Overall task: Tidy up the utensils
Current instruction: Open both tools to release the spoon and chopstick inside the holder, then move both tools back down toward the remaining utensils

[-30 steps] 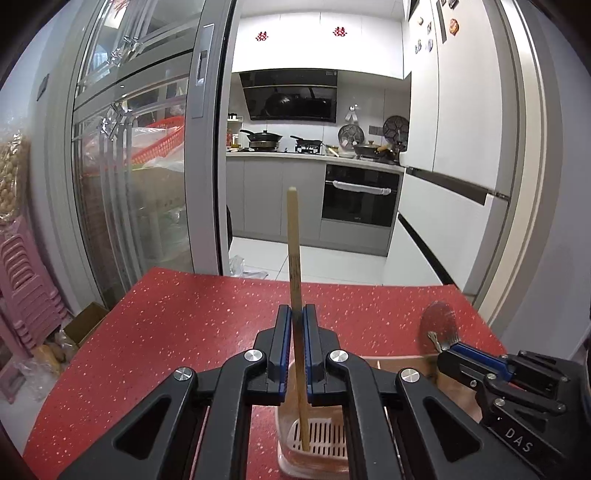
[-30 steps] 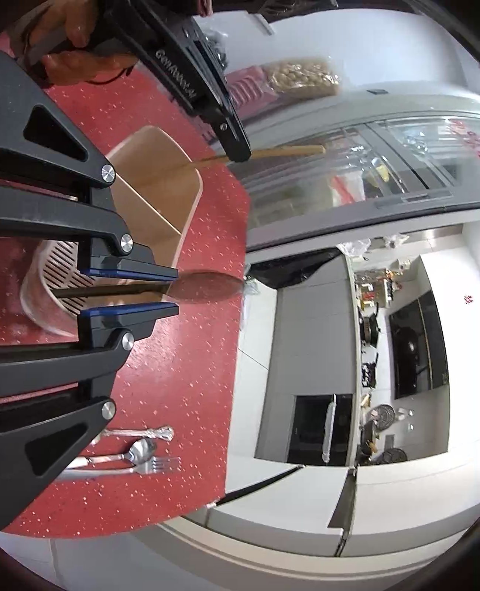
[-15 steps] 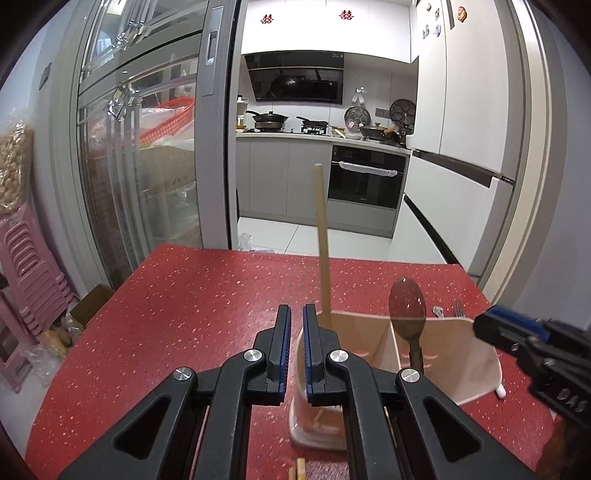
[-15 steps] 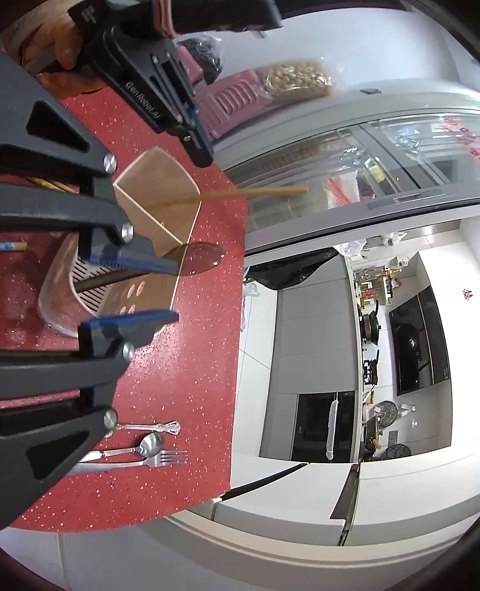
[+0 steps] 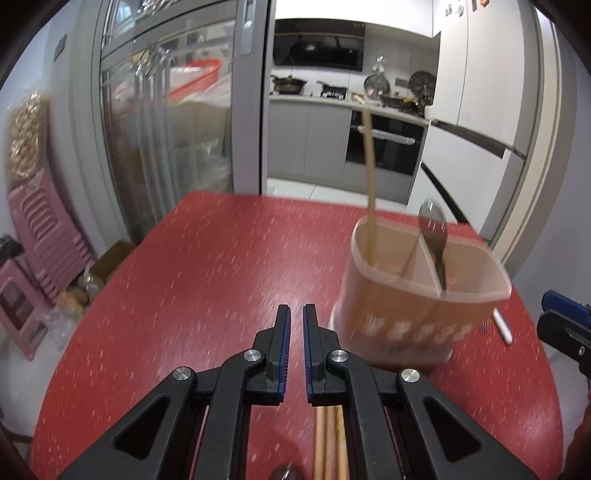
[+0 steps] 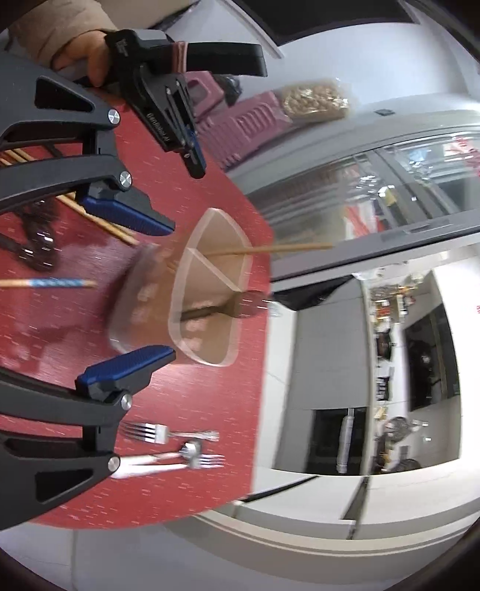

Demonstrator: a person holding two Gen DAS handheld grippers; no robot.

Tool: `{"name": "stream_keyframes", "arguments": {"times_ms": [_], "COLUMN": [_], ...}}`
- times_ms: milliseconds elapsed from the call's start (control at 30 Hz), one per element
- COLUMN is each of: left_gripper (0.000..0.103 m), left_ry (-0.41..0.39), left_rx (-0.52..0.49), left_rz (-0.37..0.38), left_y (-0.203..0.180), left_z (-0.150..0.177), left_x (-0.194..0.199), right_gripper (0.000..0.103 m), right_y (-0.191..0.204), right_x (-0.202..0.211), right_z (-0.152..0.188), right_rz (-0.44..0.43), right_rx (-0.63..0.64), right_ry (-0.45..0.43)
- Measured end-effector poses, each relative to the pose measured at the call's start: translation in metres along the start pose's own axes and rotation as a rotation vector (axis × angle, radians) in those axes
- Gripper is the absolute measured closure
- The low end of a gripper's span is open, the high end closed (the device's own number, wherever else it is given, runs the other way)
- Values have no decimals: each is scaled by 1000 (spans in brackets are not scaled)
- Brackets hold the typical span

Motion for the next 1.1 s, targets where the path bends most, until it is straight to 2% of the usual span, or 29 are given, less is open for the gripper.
{"name": "stream_keyframes", "arguments": {"times_ms": [167, 300, 333, 367, 433, 667, 833, 1100], "left_gripper": [73, 71, 38, 0, 0, 0, 0, 0], "left_ry": [59, 108, 119, 132, 104, 124, 181, 269], "left_rx": [-20, 0, 7, 16, 30, -14, -37, -113], "left_rz": [-27, -42, -43, -52, -81, -111, -104, -40], "left_y": [22, 41, 45, 50, 57, 70, 79, 75], "left_z": [35, 61, 65, 71, 74, 90, 106, 136], "left_x": [4, 6, 6, 7, 13, 23, 22, 26], "right_gripper": [35, 35, 35, 35, 35, 35, 35, 35], "right_y": [1, 0, 0, 0, 1, 9, 17, 25], "right_x": [-8, -13, -15, -16, -18, -25, -29, -34], "right_z": [38, 69, 78, 84, 95, 118, 130, 136], "right_rz": [-27, -34, -36, -34, -31, -24, -27, 0], "right_rx": [-70, -107, -116, -120, -120, -100, -99, -25], "right_ry": [124, 211, 240, 260, 294, 385, 441, 505]}}
Point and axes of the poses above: each gripper's, at about its wrist camera, not at the fingertips, and x roughly against the way its jaws point, y to its left, z to its underside, the point moved 8 cm from there along -x, roughly the way its jaws point, and after that the axes turned 12 degrees about x, right-handed, at the moved point
